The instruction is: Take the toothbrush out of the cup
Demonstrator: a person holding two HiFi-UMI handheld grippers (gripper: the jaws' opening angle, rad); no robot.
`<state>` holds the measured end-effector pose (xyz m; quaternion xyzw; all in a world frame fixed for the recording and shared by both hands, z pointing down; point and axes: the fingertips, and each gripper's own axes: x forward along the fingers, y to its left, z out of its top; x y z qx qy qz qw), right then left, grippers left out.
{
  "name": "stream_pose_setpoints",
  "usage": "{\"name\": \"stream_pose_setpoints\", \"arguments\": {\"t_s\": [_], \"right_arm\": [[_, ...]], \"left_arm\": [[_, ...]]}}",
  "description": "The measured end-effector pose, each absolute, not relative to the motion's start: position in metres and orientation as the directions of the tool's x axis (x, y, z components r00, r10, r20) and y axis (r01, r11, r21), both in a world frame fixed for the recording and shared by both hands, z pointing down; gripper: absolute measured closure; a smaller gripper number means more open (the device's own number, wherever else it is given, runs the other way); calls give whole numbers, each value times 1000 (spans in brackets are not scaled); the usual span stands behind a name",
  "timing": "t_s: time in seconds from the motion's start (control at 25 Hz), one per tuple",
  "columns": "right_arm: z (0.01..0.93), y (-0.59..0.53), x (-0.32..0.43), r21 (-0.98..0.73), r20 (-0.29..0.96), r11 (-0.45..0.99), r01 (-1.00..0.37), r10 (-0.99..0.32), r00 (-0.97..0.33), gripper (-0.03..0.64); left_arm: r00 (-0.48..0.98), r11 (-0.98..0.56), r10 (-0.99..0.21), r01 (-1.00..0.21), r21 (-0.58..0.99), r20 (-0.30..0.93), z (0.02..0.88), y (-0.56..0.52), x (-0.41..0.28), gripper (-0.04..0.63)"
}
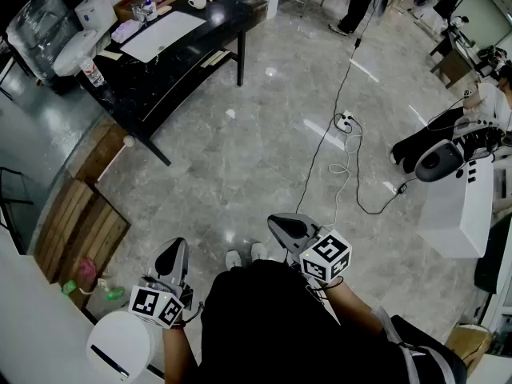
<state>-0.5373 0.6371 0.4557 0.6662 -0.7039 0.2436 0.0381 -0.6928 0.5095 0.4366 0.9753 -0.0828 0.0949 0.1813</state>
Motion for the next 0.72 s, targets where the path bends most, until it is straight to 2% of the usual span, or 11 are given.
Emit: {"name": "stream_pose_setpoints", "arguments": {"t_s": [0.48, 0.72], "right_arm": [[454, 643, -485, -298, 307, -18, -954, -949, -78, 603], [462, 653, -435, -291, 309, -33, -956, -949, -62, 603]], "left_arm": [[967, -927, -129, -196, 319, 220, 434, 501, -637, 586], [976, -892, -182, -215, 399, 118, 402, 494, -602, 586]]}}
